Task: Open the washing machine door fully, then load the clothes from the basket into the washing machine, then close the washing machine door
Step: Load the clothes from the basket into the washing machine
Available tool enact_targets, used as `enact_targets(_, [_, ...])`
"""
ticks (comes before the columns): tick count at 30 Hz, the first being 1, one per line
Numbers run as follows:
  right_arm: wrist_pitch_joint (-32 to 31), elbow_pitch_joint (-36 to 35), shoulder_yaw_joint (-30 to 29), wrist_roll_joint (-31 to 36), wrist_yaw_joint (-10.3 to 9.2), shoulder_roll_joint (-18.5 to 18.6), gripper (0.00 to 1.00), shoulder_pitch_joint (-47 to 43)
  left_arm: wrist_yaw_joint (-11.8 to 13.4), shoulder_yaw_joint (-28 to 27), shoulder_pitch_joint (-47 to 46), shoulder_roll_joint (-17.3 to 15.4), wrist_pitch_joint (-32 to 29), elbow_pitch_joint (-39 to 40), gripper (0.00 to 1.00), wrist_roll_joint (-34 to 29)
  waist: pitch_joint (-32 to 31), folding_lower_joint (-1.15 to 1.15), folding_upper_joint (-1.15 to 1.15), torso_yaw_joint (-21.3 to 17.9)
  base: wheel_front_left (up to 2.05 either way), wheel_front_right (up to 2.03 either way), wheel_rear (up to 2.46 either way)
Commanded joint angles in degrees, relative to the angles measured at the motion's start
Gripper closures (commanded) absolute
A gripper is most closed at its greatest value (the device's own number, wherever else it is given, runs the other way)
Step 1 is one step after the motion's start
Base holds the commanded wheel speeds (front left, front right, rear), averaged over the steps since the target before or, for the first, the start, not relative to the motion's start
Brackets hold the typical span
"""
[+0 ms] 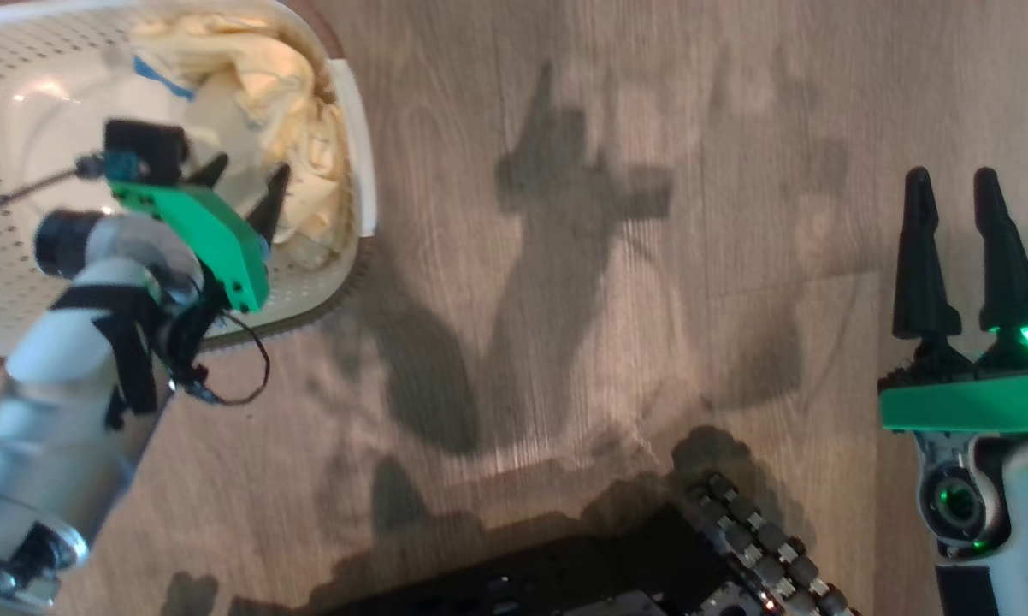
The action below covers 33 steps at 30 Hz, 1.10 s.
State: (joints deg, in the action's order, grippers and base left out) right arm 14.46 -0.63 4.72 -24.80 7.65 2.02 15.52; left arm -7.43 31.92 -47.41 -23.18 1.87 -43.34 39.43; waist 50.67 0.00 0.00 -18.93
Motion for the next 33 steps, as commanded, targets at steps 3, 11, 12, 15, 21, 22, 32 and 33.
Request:
enact_targets(3, [0.5, -1.5, 1.6, -1.1, -0.16, 0.9, 0.0, -0.5, 0.0, 0.3, -2.2, -2.8, -1.1, -0.7, 0.0, 2.3, 2.0, 0.0, 0.0, -1.8, 0.0, 0.0, 0.0])
enact_targets(11, [0.5, -1.4, 3.3, -3.1, -0.16, 0.9, 0.0, 0.5, 0.0, 3.3, -7.6, -3.7, -4.6, -6.8, 0.0, 7.2, 5.2, 0.0, 0.0, -4.2, 0.0, 0.0, 0.0])
enact_targets(12, [0.5, -1.4, 3.4, -3.3, -0.16, 0.9, 0.0, 0.6, 0.0, 3.4, -8.2, -3.6, -4.9, -7.9, 0.0, 7.7, 5.4, 0.0, 0.0, -4.4, 0.0, 0.0, 0.0])
enact_targets(15, [0.5, -1.5, 3.8, -3.8, -0.16, 0.9, 0.0, 0.9, 0.0, 3.8, -9.8, -3.2, -5.8, -11.4, 0.0, 8.6, 6.1, 0.0, 0.0, -5.0, 0.0, 0.0, 0.0])
enact_targets(21, [0.5, -1.6, 3.9, -4.3, -0.16, 0.9, 0.0, 0.9, -0.1, 5.3, -12.4, -1.4, -6.3, -16.8, 0.8, 8.7, 6.6, 0.0, 0.0, -5.0, 0.0, 0.0, 0.0])
enact_targets(22, [0.5, -1.6, 3.8, -4.3, -0.16, 0.9, 0.0, 0.8, -0.1, 5.4, -12.8, -1.3, -6.0, -17.6, 1.0, 8.6, 6.6, 0.0, 0.0, -5.0, 0.0, 0.0, 0.0])
enact_targets(32, [0.5, -1.7, 2.9, -4.0, -0.16, 0.9, 0.0, 1.5, -0.1, 6.3, -15.4, 0.7, -2.9, -22.2, 1.0, 9.3, 6.6, 0.0, 0.0, -3.9, 0.0, 0.0, 0.0])
enact_targets(33, [0.5, -1.7, 2.6, -3.9, -0.16, 0.9, 0.0, 1.5, -0.1, 6.6, -15.5, 0.8, -2.4, -22.2, 1.0, 9.2, 6.4, 0.0, 0.0, -3.7, 0.0, 0.0, 0.0])
